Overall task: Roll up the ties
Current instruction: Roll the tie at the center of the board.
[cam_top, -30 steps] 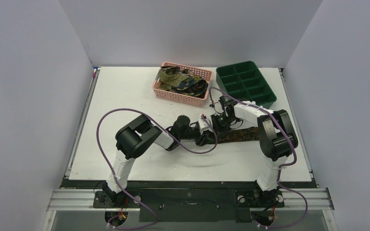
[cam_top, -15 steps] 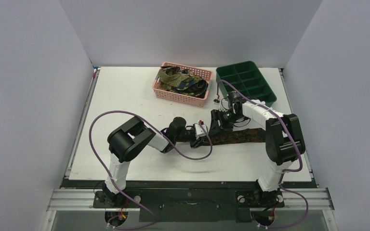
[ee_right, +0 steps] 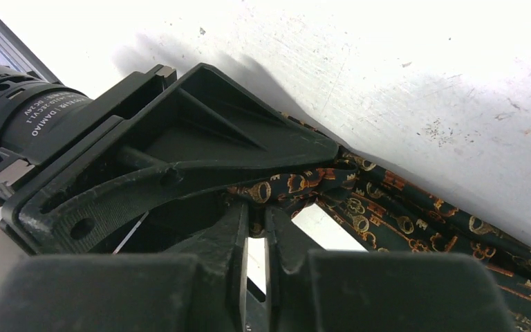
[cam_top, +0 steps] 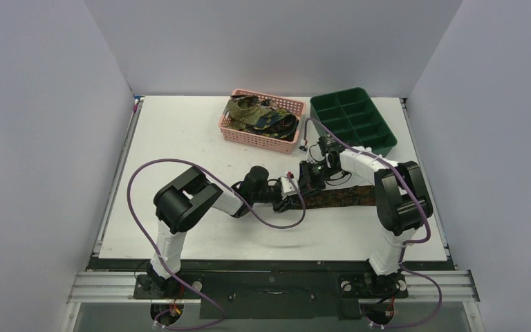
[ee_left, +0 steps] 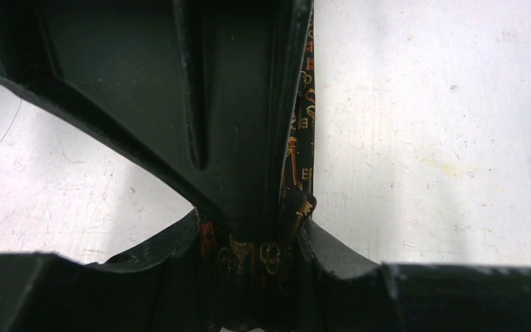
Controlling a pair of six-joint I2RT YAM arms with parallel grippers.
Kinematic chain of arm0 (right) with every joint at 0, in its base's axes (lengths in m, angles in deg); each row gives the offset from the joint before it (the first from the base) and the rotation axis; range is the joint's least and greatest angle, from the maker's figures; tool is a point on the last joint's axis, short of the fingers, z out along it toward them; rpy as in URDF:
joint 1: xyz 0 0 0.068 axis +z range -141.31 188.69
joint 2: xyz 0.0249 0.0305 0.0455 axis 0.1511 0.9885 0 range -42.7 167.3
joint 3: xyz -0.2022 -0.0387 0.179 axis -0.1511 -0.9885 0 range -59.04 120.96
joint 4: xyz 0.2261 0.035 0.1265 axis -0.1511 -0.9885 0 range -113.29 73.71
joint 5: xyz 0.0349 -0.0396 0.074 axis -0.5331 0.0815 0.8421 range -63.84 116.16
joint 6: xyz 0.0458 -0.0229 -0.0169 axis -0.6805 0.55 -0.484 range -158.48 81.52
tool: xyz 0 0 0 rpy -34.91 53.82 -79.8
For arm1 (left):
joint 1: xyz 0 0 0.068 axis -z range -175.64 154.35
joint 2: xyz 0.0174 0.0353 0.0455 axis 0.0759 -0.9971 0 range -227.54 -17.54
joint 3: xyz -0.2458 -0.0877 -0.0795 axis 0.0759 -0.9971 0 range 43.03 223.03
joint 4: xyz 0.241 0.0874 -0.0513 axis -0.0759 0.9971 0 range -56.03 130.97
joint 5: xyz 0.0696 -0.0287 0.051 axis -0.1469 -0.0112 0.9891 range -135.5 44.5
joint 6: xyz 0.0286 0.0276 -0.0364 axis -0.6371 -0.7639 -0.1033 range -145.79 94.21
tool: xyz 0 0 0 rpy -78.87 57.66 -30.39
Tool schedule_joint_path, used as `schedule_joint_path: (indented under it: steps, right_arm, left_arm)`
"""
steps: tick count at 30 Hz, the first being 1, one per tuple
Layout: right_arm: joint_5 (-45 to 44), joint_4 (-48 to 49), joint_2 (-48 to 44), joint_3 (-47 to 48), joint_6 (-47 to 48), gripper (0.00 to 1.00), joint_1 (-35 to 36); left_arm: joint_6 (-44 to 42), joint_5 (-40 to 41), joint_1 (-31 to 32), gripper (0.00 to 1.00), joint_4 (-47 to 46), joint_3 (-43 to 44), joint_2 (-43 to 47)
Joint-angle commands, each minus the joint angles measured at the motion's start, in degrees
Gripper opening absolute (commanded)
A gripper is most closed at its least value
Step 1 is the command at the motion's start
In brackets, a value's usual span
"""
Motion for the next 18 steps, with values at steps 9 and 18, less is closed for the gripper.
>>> schedule_joint_path:
  steps: [9, 18]
  right_arm:
    - [-15.8, -4.5, 3.7, -0.8, 6.5, 0.00, -2.3]
    - [-23.1, -5.1, 5.7, -0.1, 8.3, 0.00, -2.0]
  left_arm:
    - [0.8, -0.5, -0.3, 0.52, 6.7, 0.6, 0.2]
    - [7.5, -1.6, 0.6, 0.67, -0.9, 5.4, -1.6]
